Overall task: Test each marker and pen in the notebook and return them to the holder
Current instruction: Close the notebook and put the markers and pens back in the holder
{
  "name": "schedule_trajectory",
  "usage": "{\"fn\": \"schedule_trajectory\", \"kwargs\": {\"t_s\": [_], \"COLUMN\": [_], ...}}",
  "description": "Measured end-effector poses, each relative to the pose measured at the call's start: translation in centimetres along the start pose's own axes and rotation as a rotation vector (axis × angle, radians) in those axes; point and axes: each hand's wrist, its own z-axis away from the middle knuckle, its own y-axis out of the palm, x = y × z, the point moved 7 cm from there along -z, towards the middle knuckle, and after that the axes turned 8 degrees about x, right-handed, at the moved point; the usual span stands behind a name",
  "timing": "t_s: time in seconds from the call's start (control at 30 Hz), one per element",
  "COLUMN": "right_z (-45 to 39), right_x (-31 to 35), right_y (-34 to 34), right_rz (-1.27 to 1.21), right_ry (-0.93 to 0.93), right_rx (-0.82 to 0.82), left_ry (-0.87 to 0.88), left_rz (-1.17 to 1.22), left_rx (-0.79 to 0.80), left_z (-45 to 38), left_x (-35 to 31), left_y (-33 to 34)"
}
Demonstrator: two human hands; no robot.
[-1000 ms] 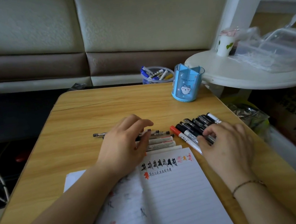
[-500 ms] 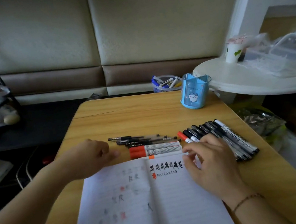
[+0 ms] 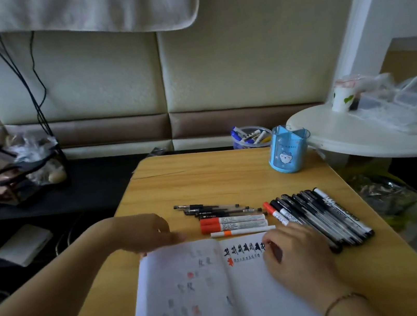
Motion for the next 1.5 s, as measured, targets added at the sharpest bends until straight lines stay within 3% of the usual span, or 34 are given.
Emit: {"fn": "schedule_trajectory", "kwargs": {"t_s": [0.1,0.2,0.27,0.37,0.43,0.5,0.63,0.73,0.8,0.97,1.07,1.17,1.27,1.37,1.43,1.5], "right_z": [0.0,0.0,0.0,0.1,0.3,0.7,1.8,2.0,1.9,2.8,3.4,3.6,2.5,0.3,-1.1,-2.0], "right_x": [0.4,0.1,-0.4,-2.2,-3.6,-4.7,-3.7,-2.6,-2.2,-0.9,0.2,0.2,0.4,0.7,1.1,2.1], "right_y": [1.0,1.2,1.1,0.4,-0.4,-0.6,0.1,-0.4,-0.8,-1.8,-2.7,-3.7,-5.0,-6.1,-6.0,-4.5], "right_rz": [0.019,-0.01,-0.11,-0.37,-0.655,-0.889,-1.19,-0.942,-0.782,-0.722,-0.843,-1.143,-1.367,-1.217,-1.005,-1.065], "right_ry": [0.004,0.042,0.098,0.299,0.451,0.618,0.767,0.671,0.653,0.609,0.59,0.727,0.803,0.704,0.64,0.612], "right_rx": [0.052,0.047,0.037,0.03,-0.015,0.012,0.318,0.374,0.302,0.131,0.059,-0.022,-0.104,-0.144,-0.039,0.187], "left_ry": [-0.015,0.076,0.25,0.618,0.69,0.574,0.502,0.436,0.398,0.198,0.052,0.184,0.439,0.601,0.658,0.673], "left_rz": [-0.001,0.362,0.737,1.048,0.993,0.745,0.052,-0.016,-0.034,-0.077,0.006,0.22,0.753,1.129,1.283,1.417], "left_rx": [0.067,0.168,0.145,0.311,0.346,0.295,0.144,0.057,0.04,-0.17,-0.166,-0.137,-0.072,-0.111,-0.177,-0.28], "left_z": [0.8,2.2,2.5,2.6,1.5,0.2,0.6,0.8,1.0,1.8,2.5,3.9,5.2,5.8,5.7,5.3], "left_x": [-1.2,-1.1,-1.1,-3.8,-6.1,-7.9,-12.2,-13.5,-13.7,-11.2,-9.0,-8.9,-8.6,-7.9,-7.3,-6.3], "left_y": [0.8,0.8,0.2,0.2,1.4,2.9,4.8,5.4,5.5,5.4,6.4,6.2,5.4,4.1,2.7,0.7]}}
